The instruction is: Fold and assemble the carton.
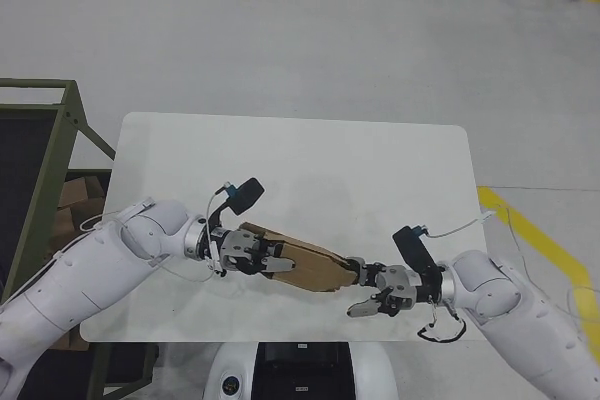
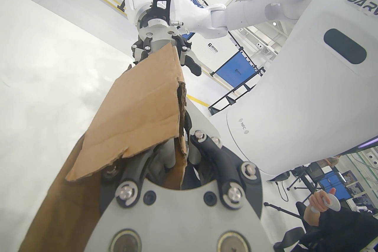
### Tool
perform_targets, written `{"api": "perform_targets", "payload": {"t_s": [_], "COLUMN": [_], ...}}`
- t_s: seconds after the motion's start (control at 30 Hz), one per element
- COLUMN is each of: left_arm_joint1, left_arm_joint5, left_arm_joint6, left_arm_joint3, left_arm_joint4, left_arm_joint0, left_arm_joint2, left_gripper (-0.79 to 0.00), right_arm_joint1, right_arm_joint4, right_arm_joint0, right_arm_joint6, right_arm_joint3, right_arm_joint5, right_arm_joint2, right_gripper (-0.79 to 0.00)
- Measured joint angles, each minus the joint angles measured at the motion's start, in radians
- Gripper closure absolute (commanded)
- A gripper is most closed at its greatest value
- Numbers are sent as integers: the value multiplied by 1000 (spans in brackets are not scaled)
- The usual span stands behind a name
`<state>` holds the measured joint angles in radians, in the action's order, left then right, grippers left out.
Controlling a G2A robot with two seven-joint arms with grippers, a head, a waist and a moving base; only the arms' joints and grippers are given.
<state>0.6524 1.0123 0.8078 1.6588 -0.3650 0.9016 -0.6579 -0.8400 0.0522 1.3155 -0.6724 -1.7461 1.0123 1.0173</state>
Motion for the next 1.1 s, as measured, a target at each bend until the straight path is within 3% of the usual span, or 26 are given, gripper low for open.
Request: {"api": "perform_targets", "payload": {"t_s": [0.33, 0.83, 1.1], "left_arm_joint1": [9, 12, 14], "left_arm_joint5": [0, -20, -15], "left_arm_joint6": [0, -24, 13], "left_arm_joint3": [-8, 2, 2], "left_arm_joint4": [4, 12, -60], "left_arm_joint0": [46, 53, 66], "left_arm_joint2": [-52, -58, -66], "left_gripper": [0, 0, 0], "right_arm_joint1": [7, 5, -6], "right_arm_joint4": [168, 184, 472], "right_arm_joint0": [132, 134, 220], "right_arm_joint6": [208, 218, 398], "right_arm_joint3": [-87, -97, -182], "right_arm_joint5": [0, -11, -58], "right_arm_joint2": [126, 131, 210], "right_gripper": [-785, -785, -785]}}
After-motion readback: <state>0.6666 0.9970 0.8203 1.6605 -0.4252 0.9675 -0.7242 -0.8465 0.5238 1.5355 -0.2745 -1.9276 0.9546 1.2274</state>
